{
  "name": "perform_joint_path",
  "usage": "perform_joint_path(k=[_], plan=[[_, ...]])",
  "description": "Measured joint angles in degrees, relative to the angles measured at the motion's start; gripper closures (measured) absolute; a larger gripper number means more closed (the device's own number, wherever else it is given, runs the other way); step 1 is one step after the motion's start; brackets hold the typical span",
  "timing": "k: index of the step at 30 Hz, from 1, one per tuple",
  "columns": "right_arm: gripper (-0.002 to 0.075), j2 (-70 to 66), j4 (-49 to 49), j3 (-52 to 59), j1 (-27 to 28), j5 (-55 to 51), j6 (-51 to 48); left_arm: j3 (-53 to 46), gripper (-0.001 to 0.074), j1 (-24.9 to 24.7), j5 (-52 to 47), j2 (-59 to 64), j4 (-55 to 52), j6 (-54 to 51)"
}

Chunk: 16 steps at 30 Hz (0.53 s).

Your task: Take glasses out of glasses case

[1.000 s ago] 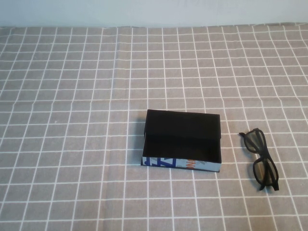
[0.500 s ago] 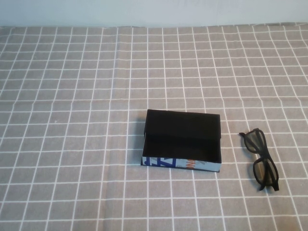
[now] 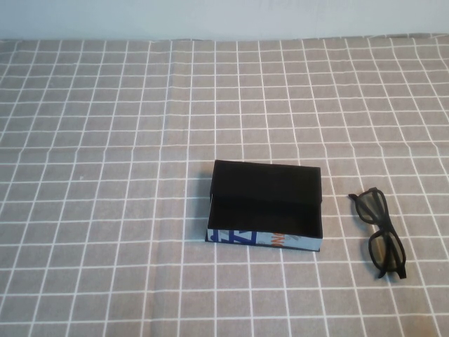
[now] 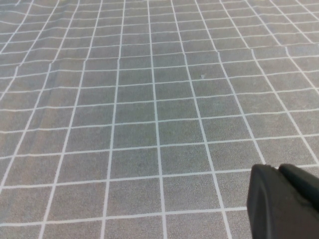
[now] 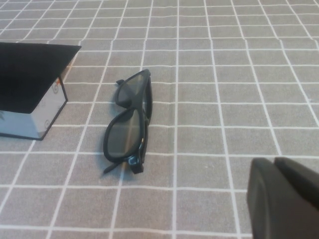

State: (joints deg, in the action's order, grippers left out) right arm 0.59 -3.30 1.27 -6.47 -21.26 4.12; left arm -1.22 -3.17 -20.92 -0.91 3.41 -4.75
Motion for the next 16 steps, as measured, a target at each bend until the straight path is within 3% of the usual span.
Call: perform_joint_path(k=[16], plan=[[0.0744,0.2,0.0,0.1,0.0,0.3,0.0,0.0,0.074,0.0,0.0,0.0,0.0,0.0]])
